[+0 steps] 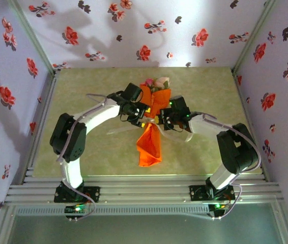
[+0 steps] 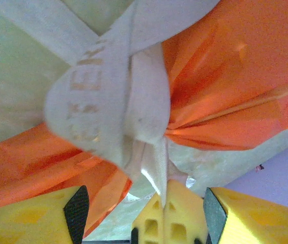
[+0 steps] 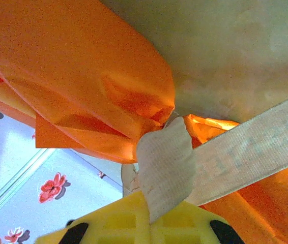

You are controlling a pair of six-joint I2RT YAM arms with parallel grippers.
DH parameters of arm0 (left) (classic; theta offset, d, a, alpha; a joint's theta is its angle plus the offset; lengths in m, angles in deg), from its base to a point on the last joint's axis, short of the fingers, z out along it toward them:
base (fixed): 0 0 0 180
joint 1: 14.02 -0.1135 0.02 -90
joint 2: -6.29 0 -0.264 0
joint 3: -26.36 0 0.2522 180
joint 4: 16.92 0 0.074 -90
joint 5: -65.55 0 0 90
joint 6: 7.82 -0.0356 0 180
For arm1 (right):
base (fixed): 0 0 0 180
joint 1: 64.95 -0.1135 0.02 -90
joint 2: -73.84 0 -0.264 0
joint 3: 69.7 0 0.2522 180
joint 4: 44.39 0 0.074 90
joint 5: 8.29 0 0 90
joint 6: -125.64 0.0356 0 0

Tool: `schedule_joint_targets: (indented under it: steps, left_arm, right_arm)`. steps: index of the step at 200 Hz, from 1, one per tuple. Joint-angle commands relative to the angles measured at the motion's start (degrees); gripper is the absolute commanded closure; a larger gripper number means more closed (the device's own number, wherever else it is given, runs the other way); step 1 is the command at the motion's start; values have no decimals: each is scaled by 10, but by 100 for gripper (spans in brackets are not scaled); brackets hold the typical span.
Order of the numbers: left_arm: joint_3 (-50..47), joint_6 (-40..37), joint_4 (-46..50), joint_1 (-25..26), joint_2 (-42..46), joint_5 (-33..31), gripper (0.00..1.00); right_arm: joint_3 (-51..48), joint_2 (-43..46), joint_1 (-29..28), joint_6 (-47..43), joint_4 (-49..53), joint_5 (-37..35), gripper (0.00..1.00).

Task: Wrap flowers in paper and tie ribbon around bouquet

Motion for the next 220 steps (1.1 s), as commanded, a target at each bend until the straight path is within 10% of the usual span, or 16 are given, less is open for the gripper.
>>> schedule_joint_targets:
  steps: [1,78,220]
  left_arm:
    - [25,9,5,4,-27,11,36]
    - [27,3,10,6,-46,18,37]
    - [25,-3,3,0,-42,-2,73]
  right_arm:
    - [-10,12,-4,6,-8,11,100]
    - [-13,13,-4,6,-13,11,100]
    - [-19,24,-4,6,-22,19,100]
